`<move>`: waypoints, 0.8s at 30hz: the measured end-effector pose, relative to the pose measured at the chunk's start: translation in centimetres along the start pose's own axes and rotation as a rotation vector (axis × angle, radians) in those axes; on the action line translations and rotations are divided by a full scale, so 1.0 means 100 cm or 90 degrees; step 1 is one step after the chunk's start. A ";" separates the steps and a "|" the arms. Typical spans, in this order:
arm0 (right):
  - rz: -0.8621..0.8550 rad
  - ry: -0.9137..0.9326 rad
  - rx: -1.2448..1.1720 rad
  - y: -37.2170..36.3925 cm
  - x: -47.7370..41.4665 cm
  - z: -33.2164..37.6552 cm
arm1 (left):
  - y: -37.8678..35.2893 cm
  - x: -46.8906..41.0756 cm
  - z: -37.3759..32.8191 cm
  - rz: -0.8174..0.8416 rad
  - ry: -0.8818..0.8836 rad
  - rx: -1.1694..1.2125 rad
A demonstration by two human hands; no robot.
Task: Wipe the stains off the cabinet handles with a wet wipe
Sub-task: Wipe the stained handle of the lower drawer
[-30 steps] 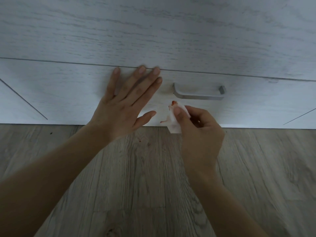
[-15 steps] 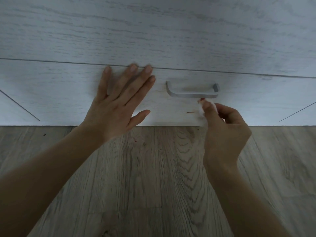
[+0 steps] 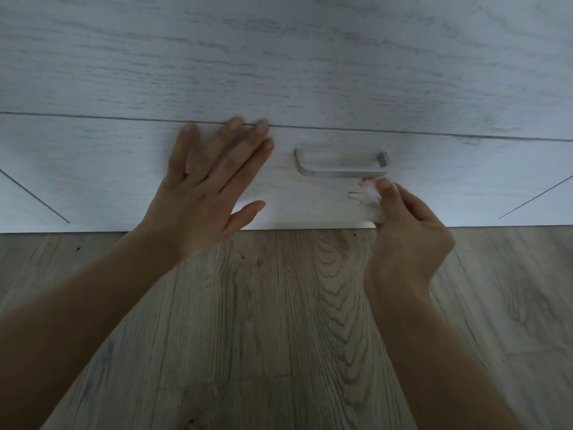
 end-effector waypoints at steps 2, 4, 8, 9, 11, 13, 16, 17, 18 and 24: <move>-0.027 0.007 -0.016 0.008 -0.005 0.002 | 0.001 -0.001 0.000 -0.003 0.000 0.003; -0.060 0.042 -0.032 0.014 -0.005 0.006 | 0.000 -0.001 -0.001 -0.006 0.002 0.002; -0.019 0.187 0.017 0.006 0.001 0.023 | 0.002 -0.004 -0.003 -0.018 0.007 0.002; 0.008 0.208 0.048 0.001 0.002 0.026 | 0.002 -0.005 -0.003 -0.022 0.008 0.003; 0.055 0.234 0.121 -0.007 0.003 0.026 | 0.002 -0.008 -0.002 -0.028 0.010 0.001; 0.086 0.246 0.175 -0.011 0.005 0.023 | 0.002 -0.009 -0.002 -0.028 0.010 -0.003; 0.125 0.258 0.214 -0.019 0.013 0.016 | 0.004 -0.009 -0.001 -0.023 0.009 -0.008; 0.143 0.269 0.233 -0.024 0.019 0.014 | 0.004 -0.009 0.000 -0.021 0.008 -0.010; 0.158 0.282 0.250 -0.029 0.024 0.013 | 0.005 -0.009 0.001 -0.020 0.006 -0.014; 0.271 0.291 0.287 -0.048 0.039 0.014 | 0.010 -0.016 0.007 -0.018 0.014 -0.013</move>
Point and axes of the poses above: each hand's wrist, its own x-axis away from the middle knuckle, its own y-axis out of the back of the hand, z = x × y, the point moved 3 cm from there along -x, towards the middle knuckle, and after that the axes turned 2 degrees about -x, right-handed, at the moved point
